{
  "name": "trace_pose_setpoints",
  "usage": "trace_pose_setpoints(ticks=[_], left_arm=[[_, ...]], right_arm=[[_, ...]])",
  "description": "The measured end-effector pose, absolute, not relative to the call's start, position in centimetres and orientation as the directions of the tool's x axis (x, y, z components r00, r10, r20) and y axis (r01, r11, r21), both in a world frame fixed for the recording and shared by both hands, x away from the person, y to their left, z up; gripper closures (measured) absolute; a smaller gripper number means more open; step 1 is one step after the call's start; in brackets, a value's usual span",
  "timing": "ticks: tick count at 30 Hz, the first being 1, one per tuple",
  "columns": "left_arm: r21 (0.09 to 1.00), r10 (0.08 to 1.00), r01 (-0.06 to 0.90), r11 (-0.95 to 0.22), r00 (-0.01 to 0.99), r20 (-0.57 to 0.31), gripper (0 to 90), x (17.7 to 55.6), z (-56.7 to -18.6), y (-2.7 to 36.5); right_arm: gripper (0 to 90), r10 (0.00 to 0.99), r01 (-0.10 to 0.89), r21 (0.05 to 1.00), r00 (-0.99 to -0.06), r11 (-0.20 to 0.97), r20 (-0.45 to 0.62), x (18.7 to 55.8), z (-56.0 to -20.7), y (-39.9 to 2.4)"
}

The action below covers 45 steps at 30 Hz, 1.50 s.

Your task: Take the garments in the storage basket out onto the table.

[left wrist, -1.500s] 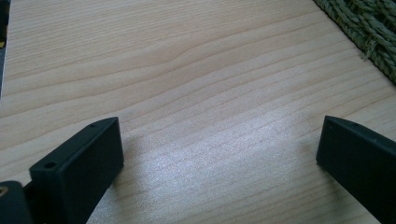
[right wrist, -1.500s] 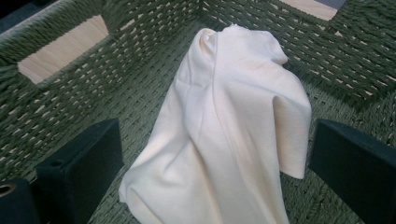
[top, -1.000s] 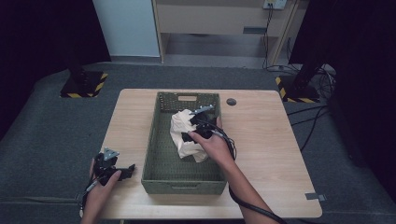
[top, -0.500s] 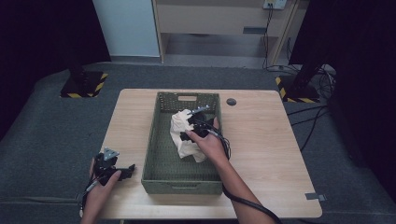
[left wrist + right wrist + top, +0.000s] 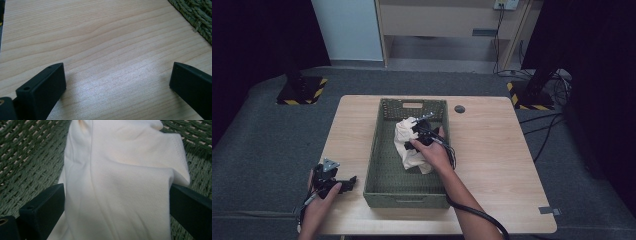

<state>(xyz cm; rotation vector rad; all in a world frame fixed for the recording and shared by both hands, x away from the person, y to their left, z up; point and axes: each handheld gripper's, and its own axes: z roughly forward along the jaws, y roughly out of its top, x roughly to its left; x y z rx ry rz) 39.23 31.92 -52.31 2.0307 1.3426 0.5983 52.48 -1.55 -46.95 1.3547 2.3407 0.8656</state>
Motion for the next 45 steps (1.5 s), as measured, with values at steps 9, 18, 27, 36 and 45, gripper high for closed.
trace_pose_setpoints(ticks=[9, 18, 27, 36, 45], left_arm=[[0.711, 0.925, 0.642, -0.288, 0.379, 0.032, 0.0, 39.2, -52.3, 31.9], [0.711, 0.925, 0.642, -0.287, 0.379, 0.031, 0.0, 39.2, -52.3, 31.9], [0.711, 0.924, 0.642, -0.288, 0.38, 0.031, 0.0, 39.2, -52.3, 31.9], [0.711, 0.924, 0.642, -0.288, 0.38, 0.031, 0.0, 39.2, -52.3, 31.9], [0.711, 0.924, 0.642, -0.288, 0.38, 0.031, 0.0, 39.2, -52.3, 31.9]], right_arm=[[3.5, 0.86, 0.696, 0.614, -0.507, 0.372, 0.054, 53.3, -47.6, -0.7], [3.4, 0.864, 0.708, 0.602, -0.5, 0.368, 0.06, 53.8, -48.3, -0.4], [2.7, 0.862, 0.723, 0.584, -0.502, 0.369, 0.077, 54.7, -48.9, -0.3], [1.8, 0.861, 0.733, 0.571, -0.501, 0.369, 0.086, 55.0, -49.4, -0.2], [14.4, 0.854, 0.735, 0.567, -0.51, 0.372, 0.101, 55.0, -49.7, -0.4]])
